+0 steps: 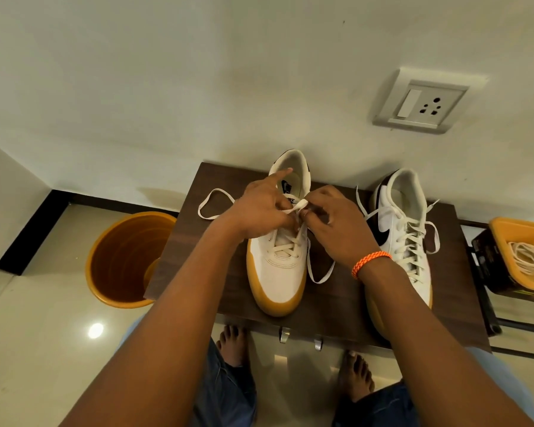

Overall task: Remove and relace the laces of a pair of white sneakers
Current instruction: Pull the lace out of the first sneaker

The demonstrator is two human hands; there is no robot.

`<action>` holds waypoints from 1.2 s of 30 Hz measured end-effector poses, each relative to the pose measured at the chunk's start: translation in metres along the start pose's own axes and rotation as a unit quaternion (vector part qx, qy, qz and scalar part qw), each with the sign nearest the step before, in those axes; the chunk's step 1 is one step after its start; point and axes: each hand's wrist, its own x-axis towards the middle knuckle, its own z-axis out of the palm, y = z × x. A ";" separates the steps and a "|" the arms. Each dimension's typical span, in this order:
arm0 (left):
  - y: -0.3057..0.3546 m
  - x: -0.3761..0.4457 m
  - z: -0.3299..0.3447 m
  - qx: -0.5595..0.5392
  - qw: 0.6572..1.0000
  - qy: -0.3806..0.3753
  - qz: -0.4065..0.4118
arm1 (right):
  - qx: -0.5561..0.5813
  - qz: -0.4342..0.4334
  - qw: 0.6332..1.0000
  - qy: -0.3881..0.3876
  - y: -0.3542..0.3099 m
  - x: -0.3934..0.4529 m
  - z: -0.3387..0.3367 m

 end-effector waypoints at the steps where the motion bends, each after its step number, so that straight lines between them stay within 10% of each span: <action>1: 0.003 -0.003 -0.005 -0.060 0.998 0.009 -0.005 | 0.000 -0.003 1.000 0.001 0.000 0.000 -0.001; 6: 0.000 -0.009 -0.032 -0.266 0.959 0.099 -0.008 | 0.001 0.003 1.000 -0.006 -0.001 -0.001 -0.002; 19: -0.004 0.001 0.001 0.079 0.996 -0.028 0.034 | 0.012 0.003 1.000 0.001 -0.001 -0.001 -0.003; 30: -0.009 -0.009 -0.033 -0.289 0.956 0.037 0.028 | 0.007 0.002 1.000 -0.006 0.000 -0.001 -0.004; 36: -0.003 -0.005 -0.013 -0.043 0.998 -0.041 -0.002 | 0.015 -0.003 1.000 0.003 0.001 -0.001 -0.003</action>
